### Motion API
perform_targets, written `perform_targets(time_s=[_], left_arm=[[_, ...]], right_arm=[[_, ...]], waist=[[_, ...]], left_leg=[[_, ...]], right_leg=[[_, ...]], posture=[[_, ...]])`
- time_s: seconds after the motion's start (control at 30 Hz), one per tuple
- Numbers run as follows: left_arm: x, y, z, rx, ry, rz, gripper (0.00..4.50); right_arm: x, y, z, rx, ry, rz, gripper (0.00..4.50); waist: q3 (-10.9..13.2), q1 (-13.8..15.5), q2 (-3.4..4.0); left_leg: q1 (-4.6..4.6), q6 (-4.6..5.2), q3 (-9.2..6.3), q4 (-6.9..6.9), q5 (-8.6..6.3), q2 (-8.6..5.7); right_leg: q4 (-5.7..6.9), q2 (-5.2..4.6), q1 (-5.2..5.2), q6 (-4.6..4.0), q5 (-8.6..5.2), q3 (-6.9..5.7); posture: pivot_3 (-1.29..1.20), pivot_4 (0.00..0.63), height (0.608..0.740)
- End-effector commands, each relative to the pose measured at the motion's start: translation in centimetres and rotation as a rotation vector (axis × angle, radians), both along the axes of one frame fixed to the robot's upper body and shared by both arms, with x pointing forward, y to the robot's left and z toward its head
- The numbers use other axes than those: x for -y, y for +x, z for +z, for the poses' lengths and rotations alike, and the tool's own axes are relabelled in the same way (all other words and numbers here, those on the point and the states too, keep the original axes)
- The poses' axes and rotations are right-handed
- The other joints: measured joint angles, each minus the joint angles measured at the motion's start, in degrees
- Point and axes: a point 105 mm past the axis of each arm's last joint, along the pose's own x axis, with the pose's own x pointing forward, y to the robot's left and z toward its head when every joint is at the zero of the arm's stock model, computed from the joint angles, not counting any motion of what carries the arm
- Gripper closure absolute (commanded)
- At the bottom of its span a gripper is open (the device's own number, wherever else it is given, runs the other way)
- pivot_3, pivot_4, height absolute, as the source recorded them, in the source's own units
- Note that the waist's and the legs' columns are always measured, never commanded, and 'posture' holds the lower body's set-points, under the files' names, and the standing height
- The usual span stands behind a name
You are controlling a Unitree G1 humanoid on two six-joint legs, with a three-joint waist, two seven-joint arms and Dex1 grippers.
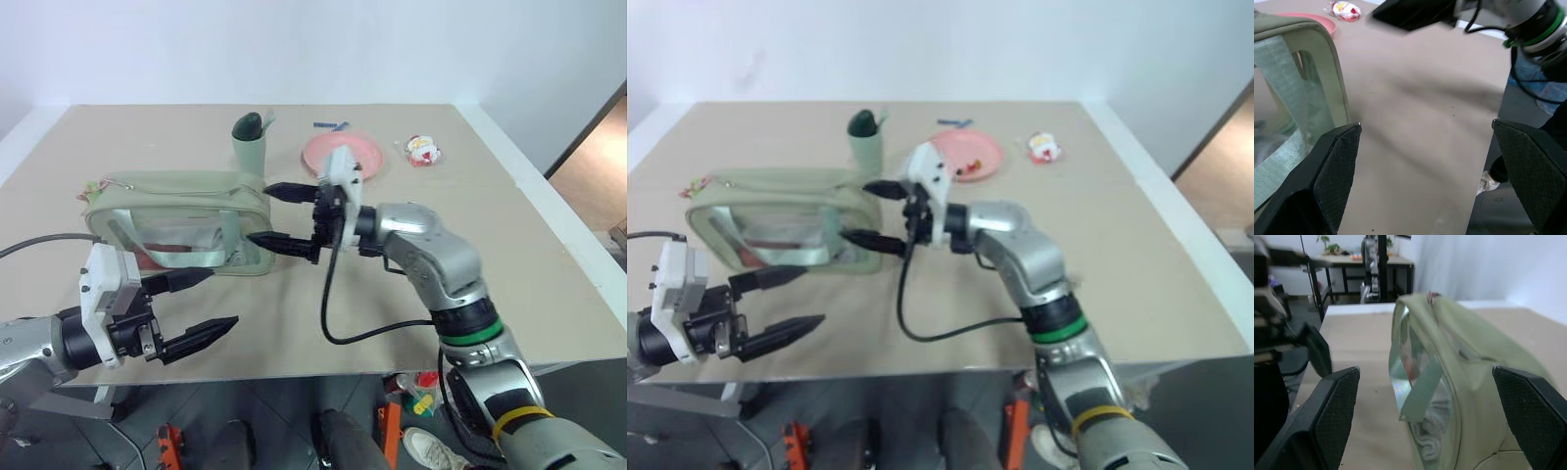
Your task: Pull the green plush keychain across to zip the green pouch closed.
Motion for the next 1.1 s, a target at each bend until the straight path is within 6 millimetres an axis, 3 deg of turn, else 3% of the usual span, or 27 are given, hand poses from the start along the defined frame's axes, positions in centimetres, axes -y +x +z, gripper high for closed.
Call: perform_targets(time_s=[0.03,0.17,0.33,0.37,0.63,0.8,0.93,1.1], left_arm=[[0.6,-0.4,0.6,0.031,0.007,-0.013,0.08],[0.8,-0.4,0.4,0.04,0.009,0.002,0.08],[0.7,0.0,0.5,0.054,0.003,0.03,0.0],[0.7,0.1,0.5,0.058,0.004,0.035,0.0],[0.8,0.6,0.4,0.074,0.007,0.047,0.0],[1.1,0.7,0.2,0.078,0.005,0.046,0.0],[1.1,1.0,0.2,0.085,-0.001,0.06,0.0],[0.9,1.3,0.7,0.1,-0.014,0.078,0.0]], right_arm=[[-0.1,1.0,1.2,0.083,-0.001,-0.02,0.01],[-0.3,1.6,0.8,0.094,-0.023,-0.013,0.01],[-1.2,1.0,0.0,0.086,-0.049,0.039,1.2],[-1.4,1.0,-0.2,0.09,-0.052,0.044,1.79],[-2.9,1.1,0.1,0.101,-0.038,0.053,4.47],[-2.9,1.6,-0.1,0.122,-0.035,0.03,4.47],[-1.6,1.0,1.2,0.166,0.022,0.053,4.47],[3.2,-0.1,2.4,0.228,0.042,0.054,4.47]], waist=[[0.0,0.1,0.0],[0.0,0.1,0.0],[0.0,0.2,0.02],[0.0,0.2,0.02],[0.0,0.1,0.02],[0.0,0.1,0.02],[0.0,0.2,0.02],[0.0,0.7,0.03]], left_leg=[[0.0,0.0,0.02,0.0,0.0,-0.01],[0.01,-0.01,0.04,0.01,-0.01,-0.02],[0.03,-0.01,0.02,0.01,0.0,0.06],[0.04,-0.01,0.01,0.0,0.0,0.08],[0.06,-0.01,0.01,0.01,0.0,0.14],[0.07,-0.01,0.02,0.01,0.0,0.14],[0.08,-0.01,0.0,0.01,0.0,0.19],[-0.01,-0.01,-0.05,0.01,-0.01,0.1]], right_leg=[[-0.01,-0.02,0.0,0.01,0.0,0.01],[-0.01,-0.04,0.01,0.01,0.0,0.01],[0.01,0.06,0.0,-0.03,0.02,-0.01],[0.01,0.1,0.0,-0.04,0.03,-0.01],[0.04,0.19,-0.02,-0.11,0.06,0.01],[0.03,0.19,-0.02,-0.11,0.07,0.02],[0.04,0.26,-0.02,-0.15,0.09,0.01],[0.02,0.15,0.0,-0.07,0.02,-0.02]], posture=[[0.0,0.15,0.74],[0.0,0.15,0.74],[0.0,0.15,0.74],[0.0,0.15,0.74],[0.0,0.15,0.74],[0.0,0.15,0.74],[0.0,0.15,0.74],[0.0,0.15,0.74]])
